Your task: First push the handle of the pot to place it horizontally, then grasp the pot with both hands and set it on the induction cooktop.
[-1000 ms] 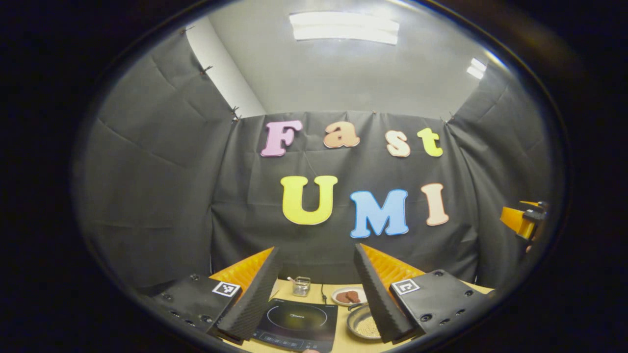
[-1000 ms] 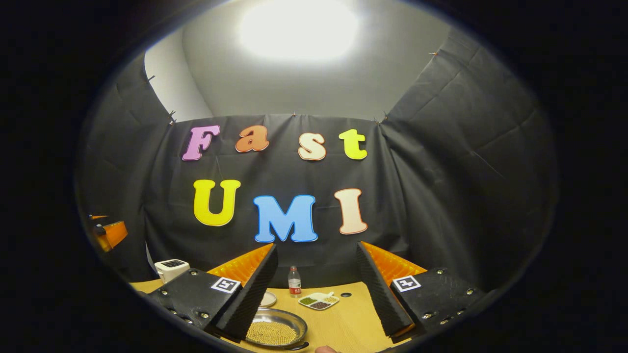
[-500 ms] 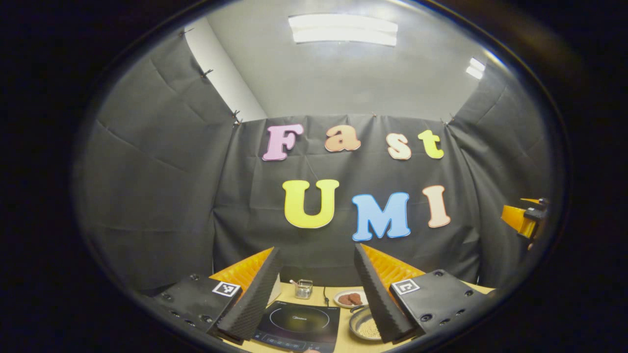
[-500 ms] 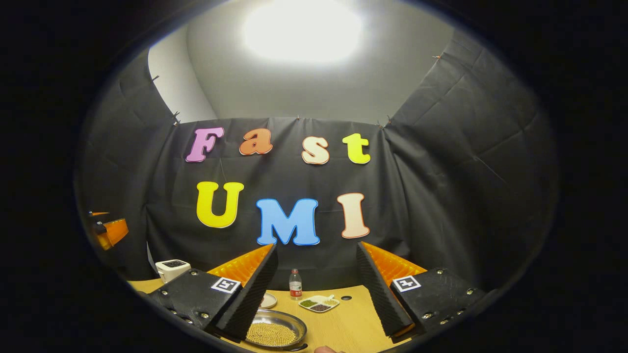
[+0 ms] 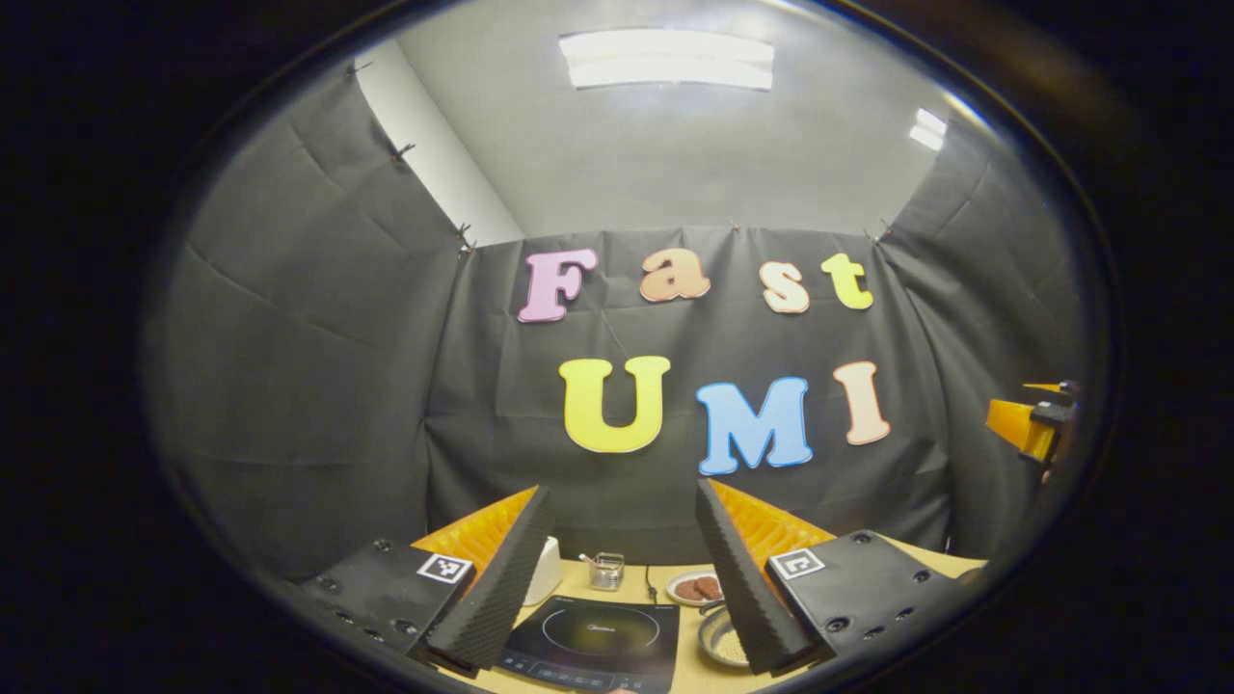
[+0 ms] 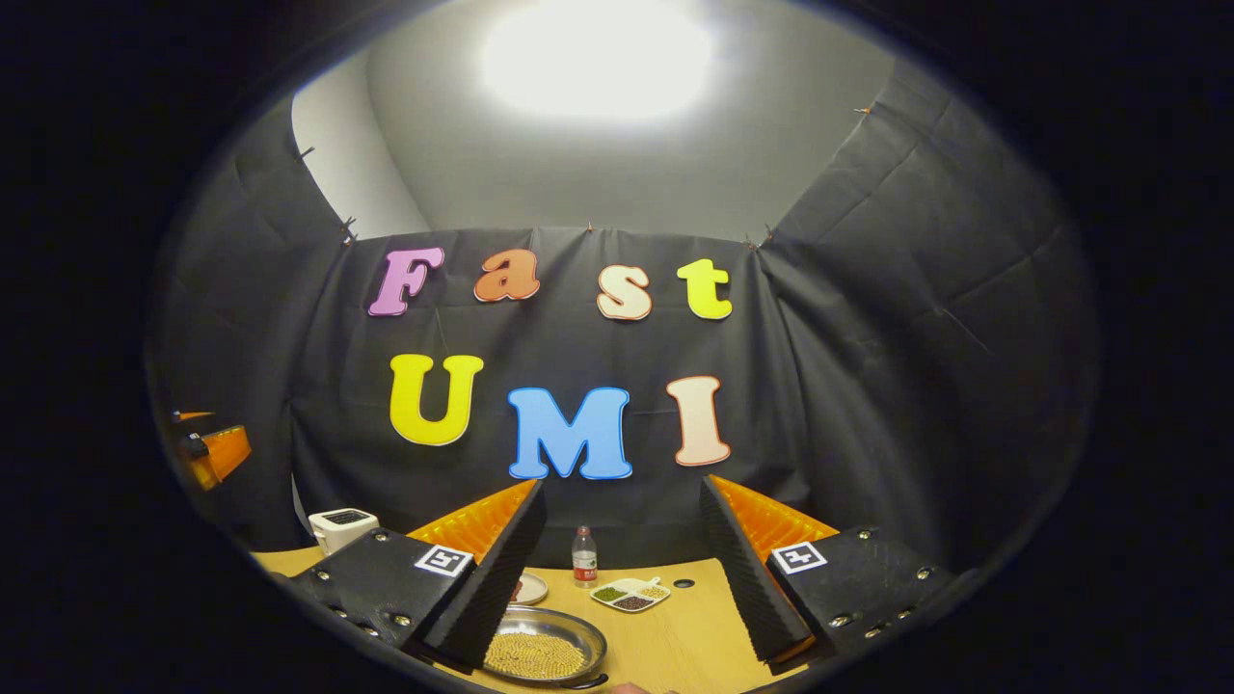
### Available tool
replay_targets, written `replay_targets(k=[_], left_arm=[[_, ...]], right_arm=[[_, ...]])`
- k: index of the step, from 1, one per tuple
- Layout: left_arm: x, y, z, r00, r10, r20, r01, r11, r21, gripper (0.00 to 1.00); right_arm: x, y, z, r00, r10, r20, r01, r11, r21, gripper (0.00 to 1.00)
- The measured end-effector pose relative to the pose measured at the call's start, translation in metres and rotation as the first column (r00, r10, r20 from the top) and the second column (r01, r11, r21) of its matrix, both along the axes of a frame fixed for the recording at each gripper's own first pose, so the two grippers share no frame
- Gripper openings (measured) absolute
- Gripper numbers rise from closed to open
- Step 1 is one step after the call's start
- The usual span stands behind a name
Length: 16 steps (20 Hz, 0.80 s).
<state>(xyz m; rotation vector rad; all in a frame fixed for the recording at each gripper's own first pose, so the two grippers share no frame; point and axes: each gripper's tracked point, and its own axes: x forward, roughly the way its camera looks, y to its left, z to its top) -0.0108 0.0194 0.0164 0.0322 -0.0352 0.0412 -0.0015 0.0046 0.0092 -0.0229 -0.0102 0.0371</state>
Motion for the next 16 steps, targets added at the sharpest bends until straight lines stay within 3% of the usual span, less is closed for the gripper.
replay_targets(k=[4, 5, 9, 10, 11, 13, 14, 15, 16], left_arm=[[0.003, 0.003, -0.004, 1.000, -0.001, -0.013, 0.001, 1.000, 0.003, 0.99], [0.005, 0.005, -0.005, 1.000, -0.001, -0.013, 0.001, 1.000, -0.001, 0.94], [0.010, 0.013, -0.012, 1.000, -0.007, -0.021, 0.007, 1.000, 0.000, 0.99], [0.012, 0.016, -0.013, 1.000, -0.011, -0.025, 0.011, 1.000, 0.000, 0.99], [0.013, 0.020, -0.016, 0.999, -0.013, -0.029, 0.013, 1.000, 0.002, 0.99], [0.016, 0.029, -0.021, 0.999, -0.014, -0.037, 0.014, 1.000, 0.004, 0.99], [0.018, 0.034, -0.022, 0.999, -0.015, -0.039, 0.015, 1.000, 0.002, 0.99], [0.019, 0.038, -0.023, 0.999, -0.014, -0.041, 0.014, 1.000, 0.001, 0.99], [0.021, 0.043, -0.024, 0.999, -0.011, -0.044, 0.011, 1.000, 0.000, 0.99]], right_arm=[[0.000, 0.009, -0.009, 0.999, 0.016, -0.028, -0.016, 1.000, -0.012, 0.97], [0.000, 0.012, -0.010, 0.999, 0.021, -0.032, -0.021, 1.000, -0.014, 0.97], [0.003, 0.027, -0.026, 0.996, 0.044, -0.074, -0.046, 0.998, -0.030, 0.96], [0.003, 0.030, -0.033, 0.995, 0.045, -0.092, -0.049, 0.998, -0.035, 0.90], [0.004, 0.035, -0.038, 0.993, 0.045, -0.111, -0.049, 0.998, -0.035, 0.78], [0.004, 0.045, -0.050, 0.989, 0.049, -0.143, -0.054, 0.998, -0.035, 0.75], [0.003, 0.045, -0.048, 0.989, 0.041, -0.143, -0.046, 0.998, -0.036, 0.63], [0.005, 0.051, -0.049, 0.987, 0.053, -0.149, -0.059, 0.998, -0.034, 0.45], [0.005, 0.062, -0.053, 0.984, 0.083, -0.159, -0.089, 0.996, -0.030, 0.44]])
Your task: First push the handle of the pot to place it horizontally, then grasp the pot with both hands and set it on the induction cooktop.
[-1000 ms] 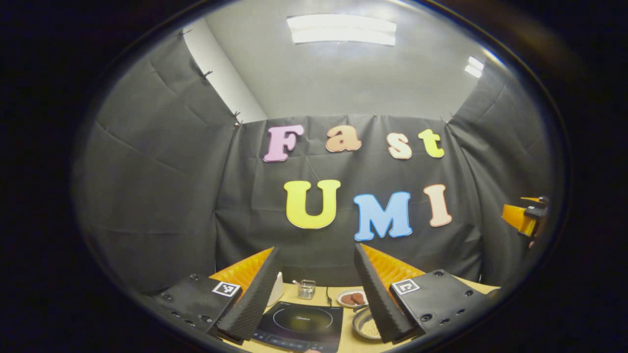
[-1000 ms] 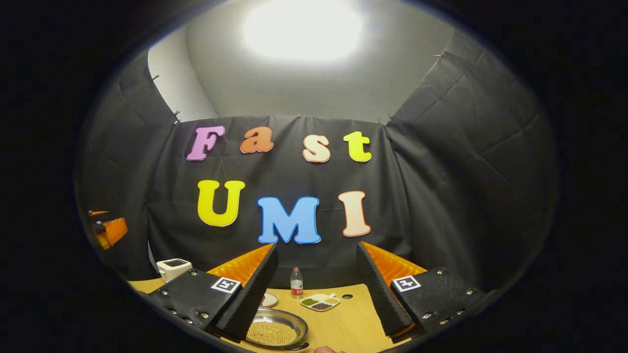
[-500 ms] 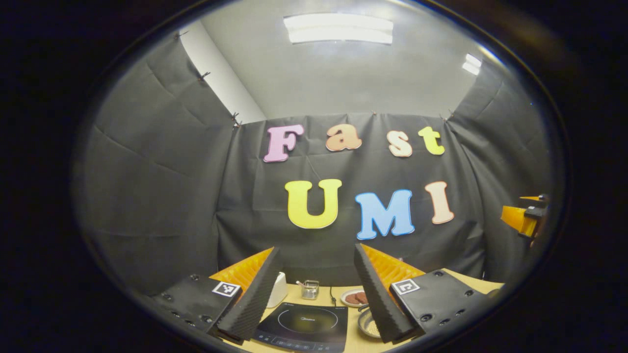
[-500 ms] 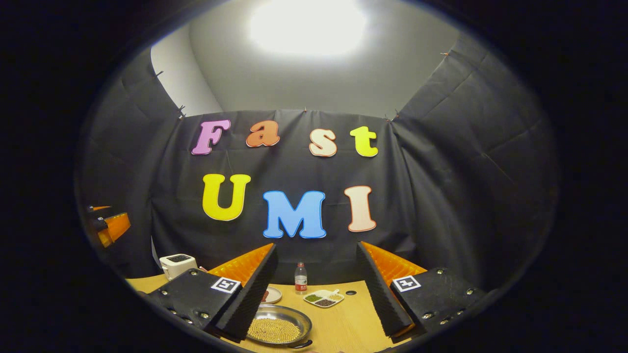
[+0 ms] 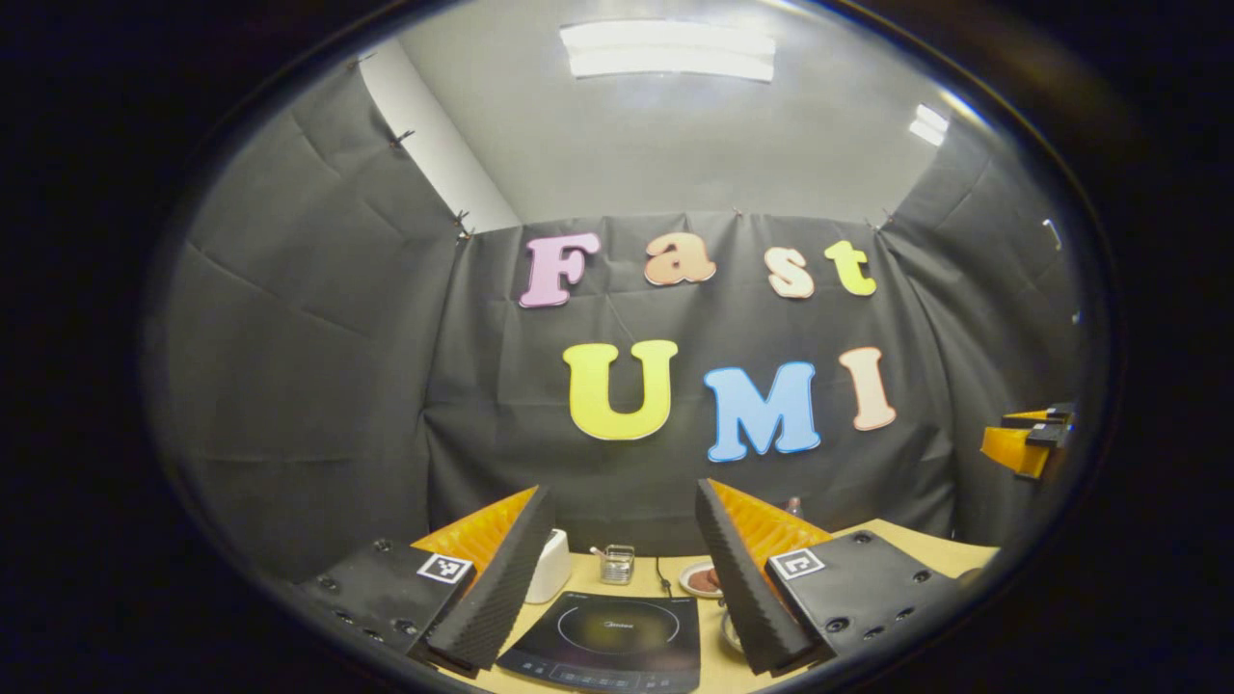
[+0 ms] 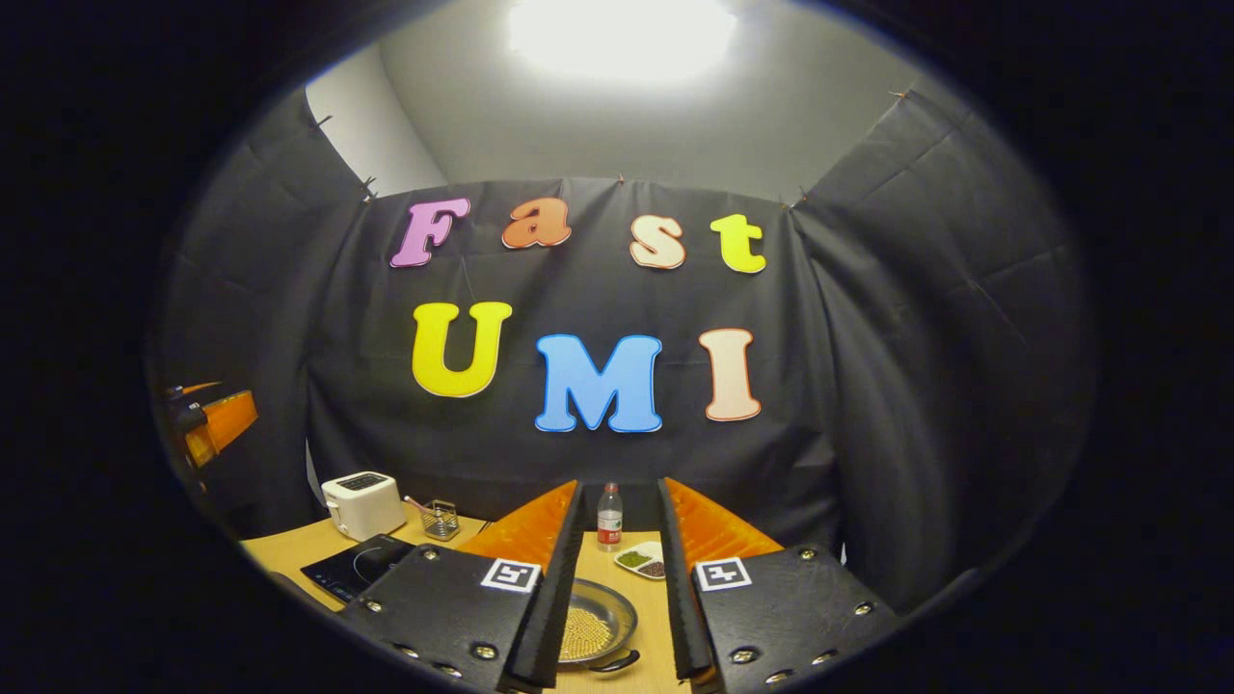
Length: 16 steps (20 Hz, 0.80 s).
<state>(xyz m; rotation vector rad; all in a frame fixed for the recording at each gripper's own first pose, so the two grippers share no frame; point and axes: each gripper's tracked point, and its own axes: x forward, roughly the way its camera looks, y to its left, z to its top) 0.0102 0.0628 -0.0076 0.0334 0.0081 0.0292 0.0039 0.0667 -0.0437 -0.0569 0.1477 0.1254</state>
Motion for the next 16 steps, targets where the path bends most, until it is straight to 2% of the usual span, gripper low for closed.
replay_targets(k=[1, 2, 3, 6, 9, 11, 14, 15, 16], left_arm=[[0.000, 0.006, -0.003, 1.000, 0.002, -0.001, -0.002, 1.000, -0.002, 0.99], [0.001, 0.010, -0.003, 1.000, 0.003, 0.000, -0.003, 1.000, -0.004, 0.99], [0.003, 0.016, -0.005, 1.000, 0.005, 0.001, -0.005, 1.000, -0.004, 0.99], [0.007, 0.031, -0.008, 1.000, 0.002, 0.001, -0.002, 1.000, -0.010, 0.96], [0.010, 0.044, -0.013, 1.000, -0.009, 0.004, 0.009, 1.000, -0.017, 0.96], [0.013, 0.051, -0.021, 1.000, -0.005, -0.014, 0.005, 1.000, -0.008, 0.99], [0.018, 0.052, -0.032, 0.999, 0.005, -0.037, -0.005, 1.000, 0.003, 0.94], [0.022, 0.049, -0.036, 0.999, 0.010, -0.046, -0.010, 1.000, 0.002, 0.99], [0.028, 0.047, -0.041, 0.998, 0.019, -0.055, -0.018, 1.000, 0.002, 0.96]], right_arm=[[0.005, -0.001, -0.006, 1.000, -0.028, 0.005, 0.028, 0.999, -0.014, 0.44], [0.006, -0.002, 0.001, 1.000, -0.028, 0.010, 0.028, 1.000, -0.013, 0.18], [0.000, 0.009, -0.001, 1.000, -0.006, 0.001, 0.006, 1.000, -0.001, 0.09], [-0.004, 0.033, -0.027, 0.995, 0.058, -0.081, -0.060, 0.998, -0.015, 0.09], [-0.012, 0.046, -0.067, 0.973, 0.112, -0.202, -0.123, 0.992, -0.041, 0.09], [-0.017, 0.051, -0.092, 0.955, 0.128, -0.268, -0.143, 0.989, -0.037, 0.09], [-0.020, 0.050, -0.126, 0.926, 0.145, -0.348, -0.179, 0.982, -0.067, 0.09], [-0.023, 0.051, -0.139, 0.912, 0.161, -0.377, -0.202, 0.977, -0.071, 0.09], [-0.024, 0.053, -0.150, 0.897, 0.184, -0.402, -0.231, 0.970, -0.071, 0.09]])
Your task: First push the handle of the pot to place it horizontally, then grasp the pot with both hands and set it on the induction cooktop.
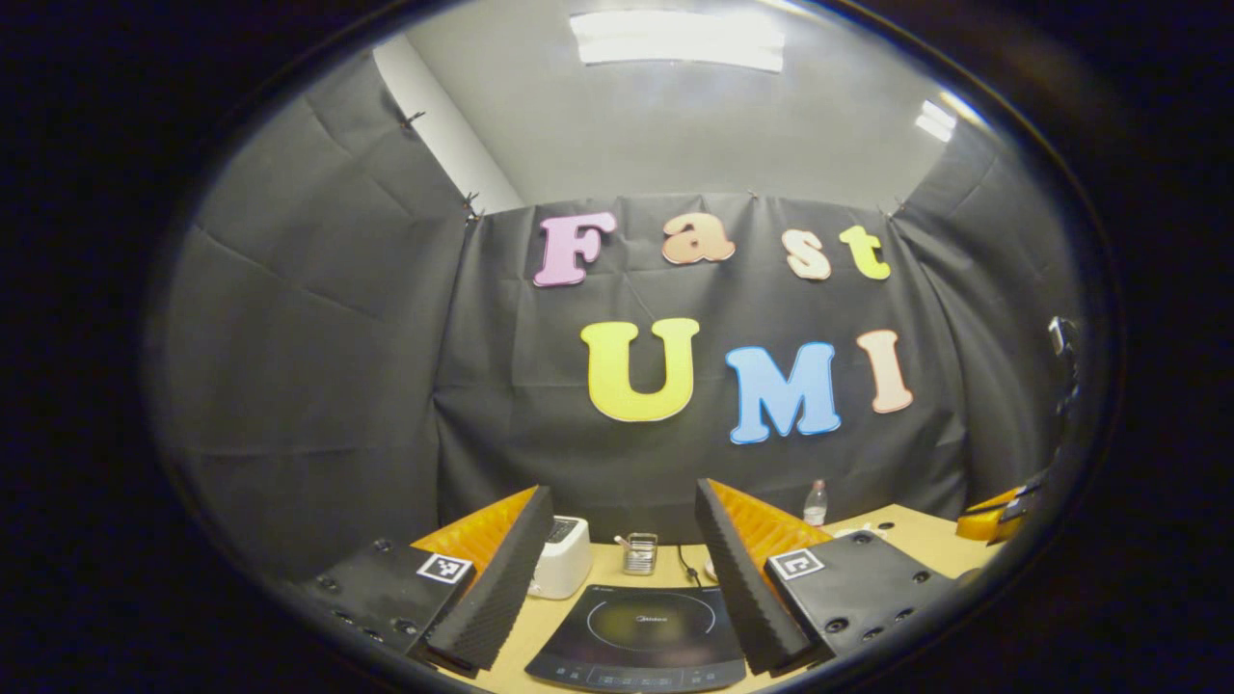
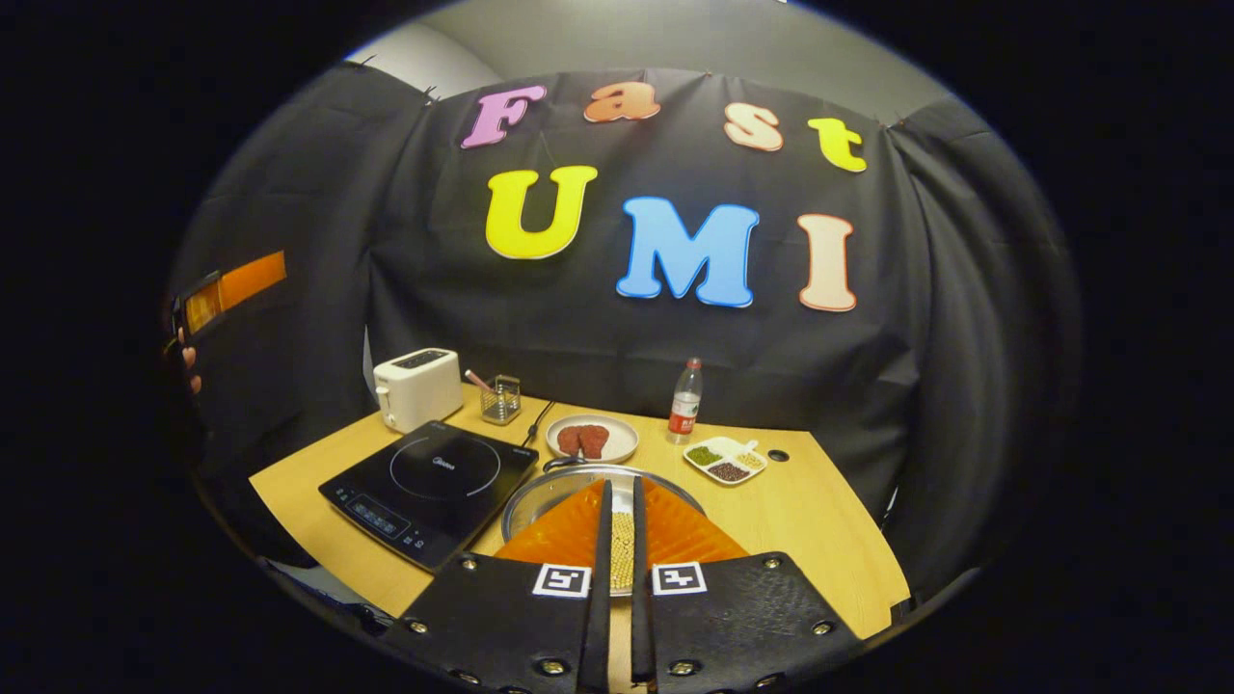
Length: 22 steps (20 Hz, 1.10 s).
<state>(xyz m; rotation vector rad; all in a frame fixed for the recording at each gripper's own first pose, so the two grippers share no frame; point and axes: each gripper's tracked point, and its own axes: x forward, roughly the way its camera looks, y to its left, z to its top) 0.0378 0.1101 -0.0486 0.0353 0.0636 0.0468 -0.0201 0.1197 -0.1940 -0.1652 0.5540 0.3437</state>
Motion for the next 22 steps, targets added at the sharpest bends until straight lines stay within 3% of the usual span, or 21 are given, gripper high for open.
replay_targets(k=[5, 10, 15, 20, 22], left_arm=[[0.023, -0.019, -0.005, 0.999, 0.042, -0.009, -0.042, 0.999, 0.008, 0.96], [0.046, -0.041, -0.008, 0.998, 0.059, -0.013, -0.058, 0.998, 0.030, 0.99], [0.058, -0.058, -0.021, 0.998, 0.056, -0.042, -0.055, 0.998, 0.040, 0.99], [0.066, -0.070, -0.026, 0.996, 0.066, -0.055, -0.063, 0.996, 0.057, 0.96], [0.068, -0.073, -0.027, 0.996, 0.072, -0.057, -0.069, 0.996, 0.064, 0.96]], right_arm=[[-0.001, -0.002, -0.051, 0.985, 0.125, -0.115, -0.129, 0.991, -0.027, 0.09], [-0.009, 0.002, -0.096, 0.937, 0.226, -0.266, -0.228, 0.973, 0.024, 0.09], [-0.033, -0.004, -0.138, 0.852, 0.312, -0.420, -0.329, 0.944, 0.034, 0.10], [-0.052, -0.012, -0.175, 0.754, 0.347, -0.558, -0.372, 0.925, 0.074, 0.10], [-0.052, -0.020, -0.186, 0.736, 0.340, -0.585, -0.381, 0.923, 0.058, 0.10]])
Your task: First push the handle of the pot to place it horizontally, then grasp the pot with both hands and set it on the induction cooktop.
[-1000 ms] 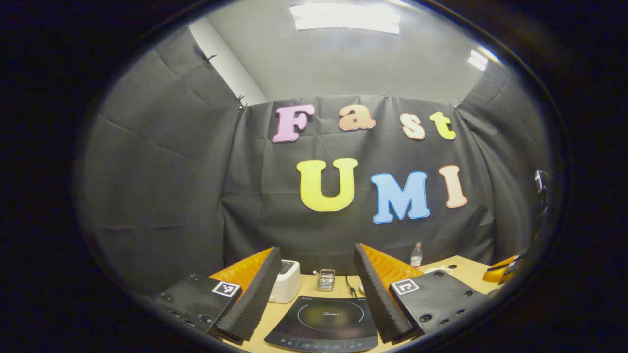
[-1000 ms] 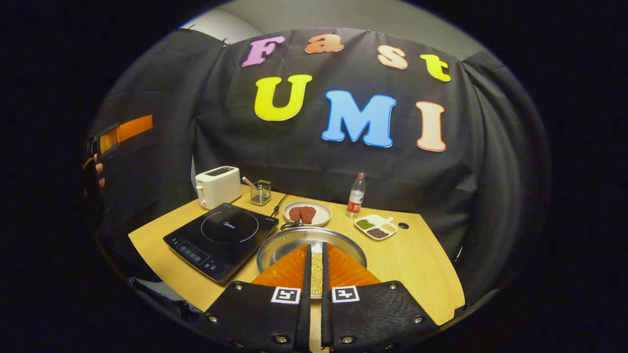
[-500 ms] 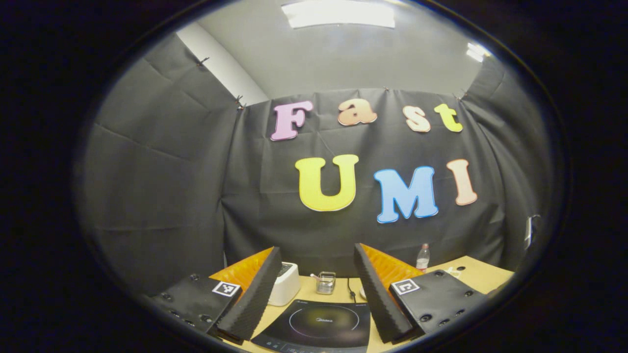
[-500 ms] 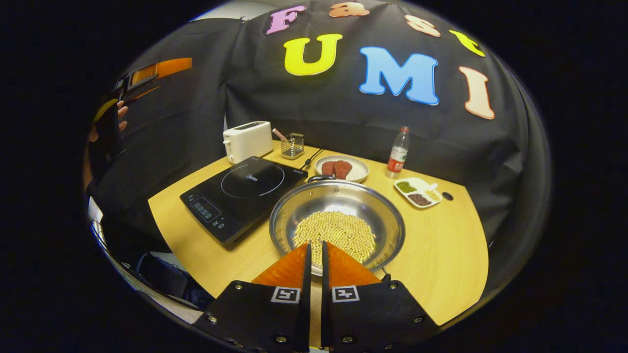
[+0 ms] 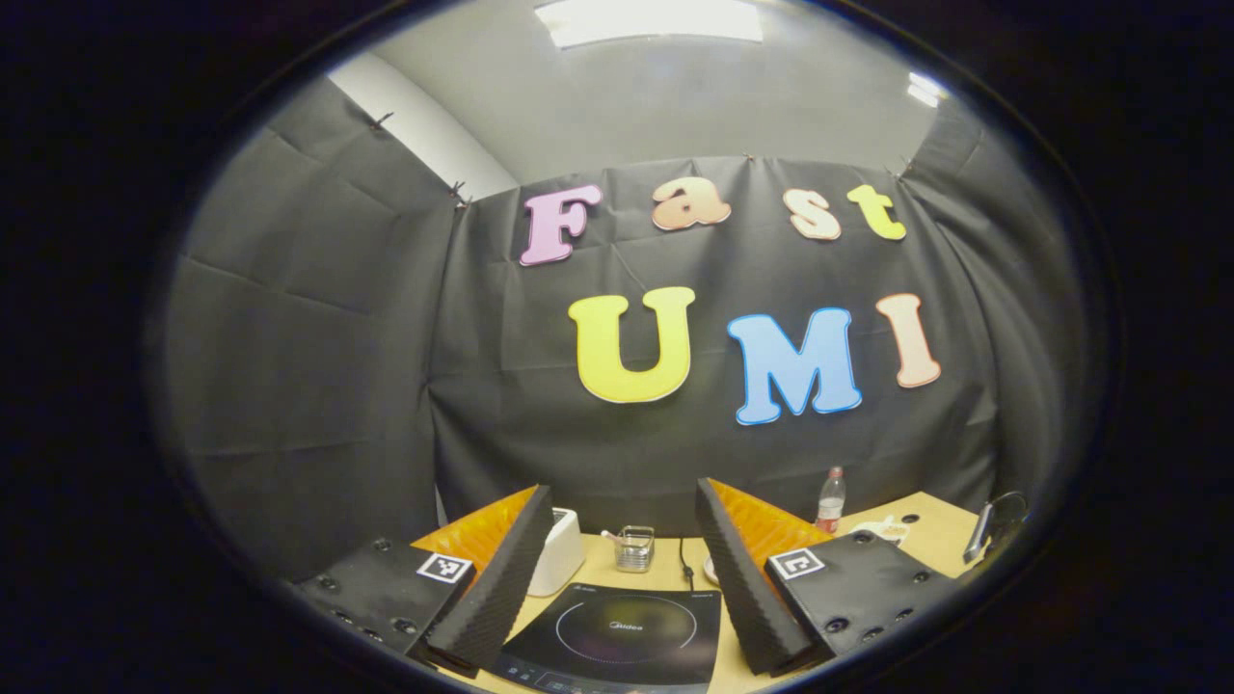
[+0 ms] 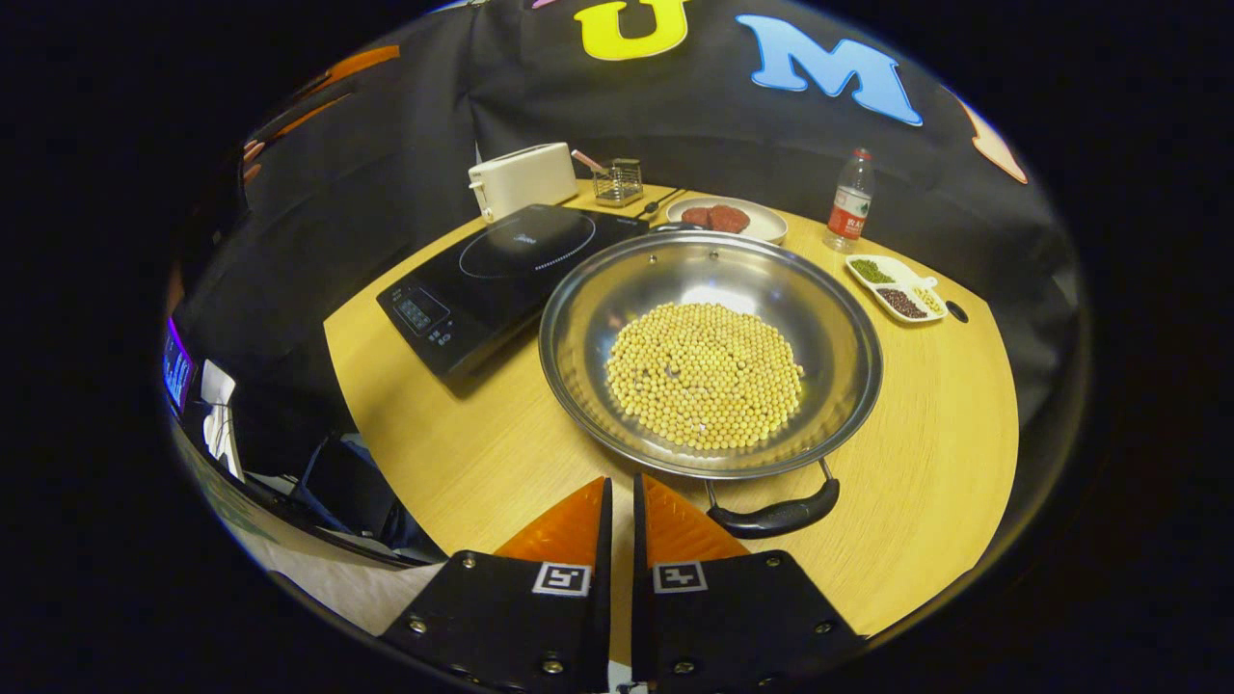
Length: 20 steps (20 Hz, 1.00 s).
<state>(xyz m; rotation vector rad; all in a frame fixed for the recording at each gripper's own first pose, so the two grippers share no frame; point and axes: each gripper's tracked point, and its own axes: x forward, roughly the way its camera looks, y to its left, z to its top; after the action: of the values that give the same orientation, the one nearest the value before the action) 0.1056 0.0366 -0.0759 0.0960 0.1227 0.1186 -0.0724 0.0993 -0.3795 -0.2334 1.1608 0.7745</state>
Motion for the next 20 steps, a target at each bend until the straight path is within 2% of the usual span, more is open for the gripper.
replay_targets(k=[6, 14, 20], left_arm=[[0.003, -0.017, -0.014, 1.000, 0.010, -0.025, -0.010, 1.000, -0.005, 0.96], [0.014, -0.035, -0.024, 1.000, 0.013, -0.027, -0.014, 1.000, -0.015, 0.99], [0.024, -0.045, -0.038, 0.999, 0.013, -0.046, -0.014, 1.000, -0.023, 0.99]], right_arm=[[0.012, -0.014, -0.012, 0.996, -0.067, -0.055, 0.067, 0.998, -0.007, 0.08], [0.048, -0.059, -0.020, 0.991, -0.136, -0.009, 0.135, 0.987, -0.084, 0.08], [0.076, -0.092, -0.028, 0.989, -0.141, 0.038, 0.145, 0.978, -0.148, 0.08]])
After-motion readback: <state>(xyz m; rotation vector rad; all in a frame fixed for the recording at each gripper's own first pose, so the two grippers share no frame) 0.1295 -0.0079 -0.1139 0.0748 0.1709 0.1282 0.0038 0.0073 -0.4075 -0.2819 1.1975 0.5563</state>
